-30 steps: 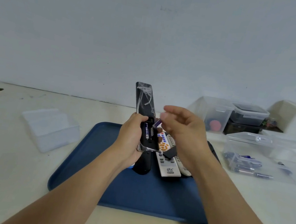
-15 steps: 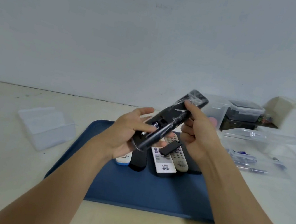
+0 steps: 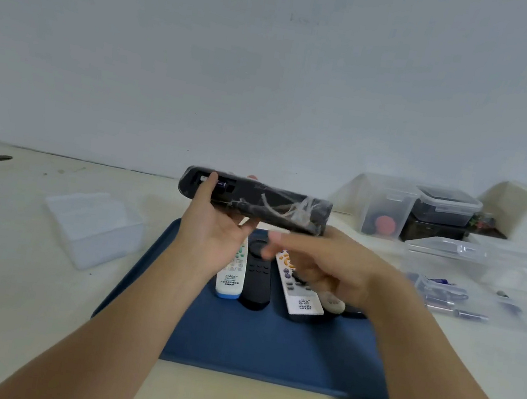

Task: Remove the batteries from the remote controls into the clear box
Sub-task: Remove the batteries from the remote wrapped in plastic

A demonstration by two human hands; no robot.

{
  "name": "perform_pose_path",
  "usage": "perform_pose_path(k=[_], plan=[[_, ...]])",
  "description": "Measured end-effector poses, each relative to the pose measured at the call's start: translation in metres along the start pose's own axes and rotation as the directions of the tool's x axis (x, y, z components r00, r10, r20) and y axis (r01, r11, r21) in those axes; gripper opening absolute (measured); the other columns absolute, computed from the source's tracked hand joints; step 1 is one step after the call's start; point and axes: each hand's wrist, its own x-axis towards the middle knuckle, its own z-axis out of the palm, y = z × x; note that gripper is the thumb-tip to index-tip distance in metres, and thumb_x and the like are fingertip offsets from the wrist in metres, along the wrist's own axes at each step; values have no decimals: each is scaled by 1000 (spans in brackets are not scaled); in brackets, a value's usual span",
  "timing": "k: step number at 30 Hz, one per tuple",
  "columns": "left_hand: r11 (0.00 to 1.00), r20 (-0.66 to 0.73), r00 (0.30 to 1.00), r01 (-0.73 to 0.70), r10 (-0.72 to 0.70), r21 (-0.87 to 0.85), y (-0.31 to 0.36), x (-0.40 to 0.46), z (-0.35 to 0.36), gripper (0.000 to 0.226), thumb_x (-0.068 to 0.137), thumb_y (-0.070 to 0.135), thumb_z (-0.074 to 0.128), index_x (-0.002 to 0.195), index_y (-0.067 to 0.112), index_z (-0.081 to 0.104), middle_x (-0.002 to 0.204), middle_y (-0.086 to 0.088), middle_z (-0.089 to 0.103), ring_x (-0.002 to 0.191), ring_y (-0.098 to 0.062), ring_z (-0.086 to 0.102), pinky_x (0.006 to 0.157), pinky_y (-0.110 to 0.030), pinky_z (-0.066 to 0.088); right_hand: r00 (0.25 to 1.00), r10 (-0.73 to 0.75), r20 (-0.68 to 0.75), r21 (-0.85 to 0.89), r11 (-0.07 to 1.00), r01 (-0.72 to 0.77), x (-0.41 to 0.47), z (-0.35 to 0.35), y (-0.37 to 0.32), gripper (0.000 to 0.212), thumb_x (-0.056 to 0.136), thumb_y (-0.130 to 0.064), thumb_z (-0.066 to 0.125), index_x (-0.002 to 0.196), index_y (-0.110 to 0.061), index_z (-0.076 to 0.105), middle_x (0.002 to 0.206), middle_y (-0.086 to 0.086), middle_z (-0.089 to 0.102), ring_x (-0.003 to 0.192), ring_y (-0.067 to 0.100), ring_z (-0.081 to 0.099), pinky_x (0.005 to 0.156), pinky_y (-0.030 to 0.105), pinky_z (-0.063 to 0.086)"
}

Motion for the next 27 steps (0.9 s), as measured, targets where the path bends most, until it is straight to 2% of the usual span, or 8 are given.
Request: perform_pose_path(k=[2,4,6,9,12,15,20,27], plan=[[1000,6,1000,18,-18,7,6,-4,1,28,100,35,60,109,9,67,92,-16,75,80,-29,77,72,-44,63,997,58,46,-222,974,-47,-11,-14,1,48,63,-51,85,88,-10,79,50,-5,42,47,11,27,44,23,17],[979,9,992,120,-123,168,6,-11,4,26,95,29,65,108,6,67,80,-19,72,72,-32,76,62,-40,62,991,29,-127,-323,944,-69,-17,-25,1,36,68,-39,87,83,-8,77,60,-4,64,50,7,40,43,18,25],[889,4,971,217,-239,403,1,-17,6,34,93,30,67,112,1,65,76,-21,68,64,-31,72,56,-36,60,943,-117,-310,-298,954,20,-16,-28,0,22,78,-30,83,79,-10,75,58,-11,63,46,1,42,42,14,29],[777,51,930,273,-364,567,-10,-24,11,45,96,45,60,93,1,70,76,-18,64,57,-28,61,51,-34,53,762,-435,-479,-286,898,333,-6,-13,-6,8,84,-23,78,83,-17,73,66,-10,66,56,0,54,56,10,41],[755,70,910,295,-409,585,-17,-29,16,53,100,52,48,86,5,68,74,-15,60,54,-26,53,48,-31,47,639,-620,-455,-461,778,426,-3,11,-8,11,84,-14,72,85,-25,69,82,-10,72,52,-3,55,57,8,39],[724,28,916,298,-401,621,-20,-33,18,51,102,51,45,93,4,61,75,-15,58,53,-25,52,45,-30,45,605,-666,-435,-547,730,410,-3,15,-5,15,83,-8,69,82,-22,66,86,-8,72,46,-4,52,51,8,36],[725,21,942,245,-336,644,-25,-38,22,48,104,48,45,102,3,61,77,-15,59,53,-25,53,45,-30,46,564,-689,-455,-609,703,368,0,13,-2,14,82,-11,72,78,-22,65,78,-11,69,53,-10,53,55,7,37],[720,21,969,169,-246,673,-32,-41,24,44,106,43,44,104,2,60,66,-14,59,52,-27,51,44,-30,45,586,-639,-498,-544,757,363,5,17,1,14,84,-11,69,78,-22,63,72,-13,64,49,-4,52,50,7,36]])
